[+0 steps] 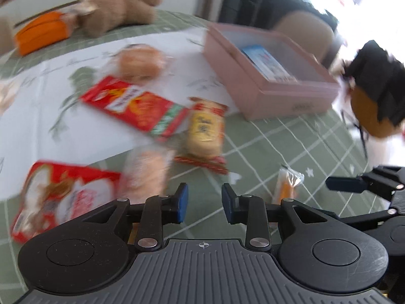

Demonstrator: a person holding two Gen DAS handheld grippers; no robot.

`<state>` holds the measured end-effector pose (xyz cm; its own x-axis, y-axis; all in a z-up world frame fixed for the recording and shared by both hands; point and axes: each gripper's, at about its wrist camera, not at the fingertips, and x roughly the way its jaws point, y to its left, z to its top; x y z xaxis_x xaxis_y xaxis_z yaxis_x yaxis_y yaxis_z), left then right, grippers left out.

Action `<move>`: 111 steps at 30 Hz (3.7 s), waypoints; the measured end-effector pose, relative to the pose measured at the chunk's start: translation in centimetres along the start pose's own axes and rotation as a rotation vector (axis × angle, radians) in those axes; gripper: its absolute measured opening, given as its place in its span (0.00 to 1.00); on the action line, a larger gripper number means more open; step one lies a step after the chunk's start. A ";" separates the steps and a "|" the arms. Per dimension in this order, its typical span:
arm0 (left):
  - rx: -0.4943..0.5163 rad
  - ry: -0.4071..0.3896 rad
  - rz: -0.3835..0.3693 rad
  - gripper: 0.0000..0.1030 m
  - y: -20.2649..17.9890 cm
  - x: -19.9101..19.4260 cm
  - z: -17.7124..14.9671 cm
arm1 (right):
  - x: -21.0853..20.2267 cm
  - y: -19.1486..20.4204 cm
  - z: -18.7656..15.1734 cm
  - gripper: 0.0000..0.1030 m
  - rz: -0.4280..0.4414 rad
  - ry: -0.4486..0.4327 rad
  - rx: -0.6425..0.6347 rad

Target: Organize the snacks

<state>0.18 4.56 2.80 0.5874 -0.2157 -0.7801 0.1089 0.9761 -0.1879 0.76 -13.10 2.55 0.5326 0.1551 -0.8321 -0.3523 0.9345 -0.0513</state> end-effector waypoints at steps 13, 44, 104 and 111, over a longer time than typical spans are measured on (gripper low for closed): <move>-0.123 -0.011 0.013 0.33 2.4 -3.7 -1.4 | 2.9 4.1 8.1 0.59 0.108 -0.034 0.055; -0.100 0.091 -0.057 0.33 -0.5 -1.3 -1.7 | 0.6 0.1 5.2 0.24 0.167 -0.034 -0.029; 0.101 0.060 0.015 0.27 -2.9 -1.5 -3.8 | 0.6 0.8 0.3 0.53 0.069 -0.032 0.013; 0.003 0.040 -0.017 0.28 -2.0 -1.5 -3.8 | 1.2 0.6 2.2 0.33 0.070 -0.001 -0.001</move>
<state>-4.01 2.86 2.07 0.5527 -0.2333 -0.8001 0.1211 0.9723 -0.1998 2.88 -11.68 2.74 0.5072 0.2200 -0.8333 -0.3890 0.9212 0.0064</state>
